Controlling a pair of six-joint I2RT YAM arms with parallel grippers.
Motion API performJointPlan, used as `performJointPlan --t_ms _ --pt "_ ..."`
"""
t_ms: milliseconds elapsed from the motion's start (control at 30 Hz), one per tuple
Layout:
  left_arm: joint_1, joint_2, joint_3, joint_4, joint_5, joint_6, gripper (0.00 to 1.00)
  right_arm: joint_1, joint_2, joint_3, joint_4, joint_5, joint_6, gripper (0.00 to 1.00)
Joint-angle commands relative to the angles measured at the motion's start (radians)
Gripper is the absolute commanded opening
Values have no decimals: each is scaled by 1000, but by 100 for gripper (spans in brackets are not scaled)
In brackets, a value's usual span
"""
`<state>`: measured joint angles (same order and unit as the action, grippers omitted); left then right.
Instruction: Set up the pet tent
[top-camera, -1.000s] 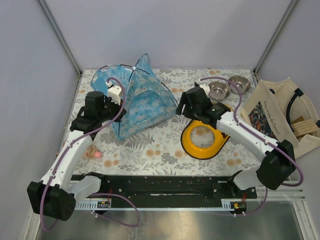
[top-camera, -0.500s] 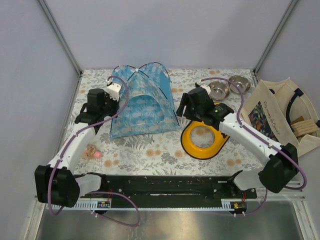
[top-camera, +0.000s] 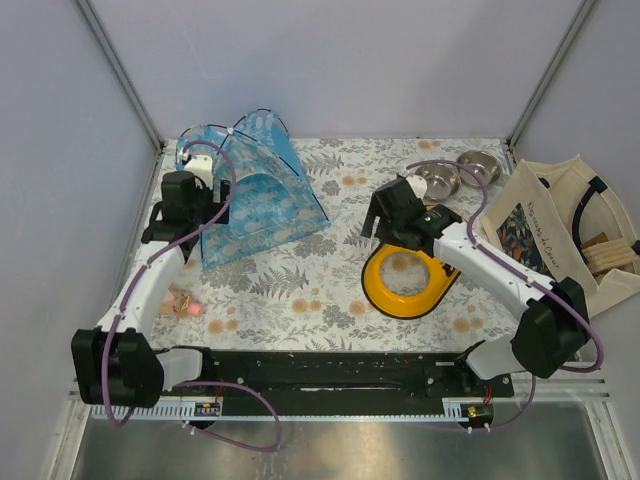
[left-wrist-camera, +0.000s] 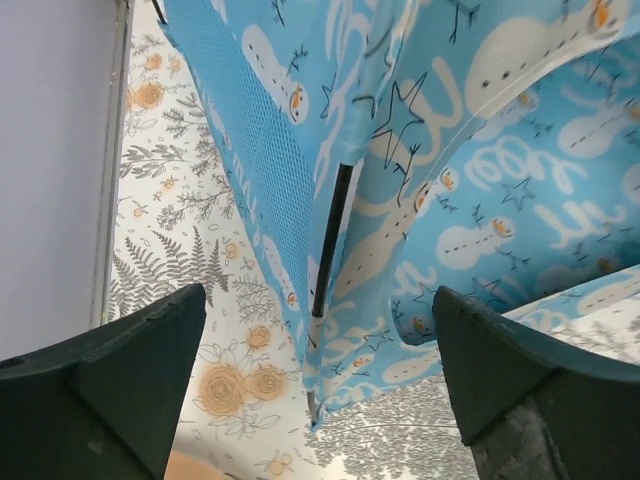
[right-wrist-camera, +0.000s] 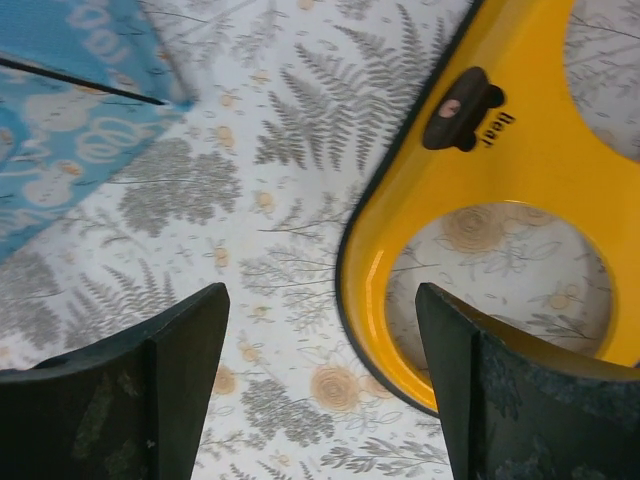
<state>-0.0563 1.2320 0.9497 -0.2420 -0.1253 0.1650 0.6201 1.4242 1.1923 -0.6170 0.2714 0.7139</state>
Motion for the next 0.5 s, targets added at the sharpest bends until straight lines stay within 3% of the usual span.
performJointPlan --t_ms 0,133,300,367,467 --pt "1 -159 75 -75 -36 -212 99 -36 31 -81 -55 100 30 86" --pt "1 -278 71 -258 -89 -375 99 -60 110 -151 -21 23 19 84" --pt "7 -393 -38 -391 -166 -541 99 -60 208 -178 94 -156 -59 74" --pt "12 -430 -83 -419 -186 -564 99 -59 222 -195 135 -201 -57 63" --pt "19 -471 -121 -441 -201 -562 99 -54 219 -212 175 -251 -57 39"
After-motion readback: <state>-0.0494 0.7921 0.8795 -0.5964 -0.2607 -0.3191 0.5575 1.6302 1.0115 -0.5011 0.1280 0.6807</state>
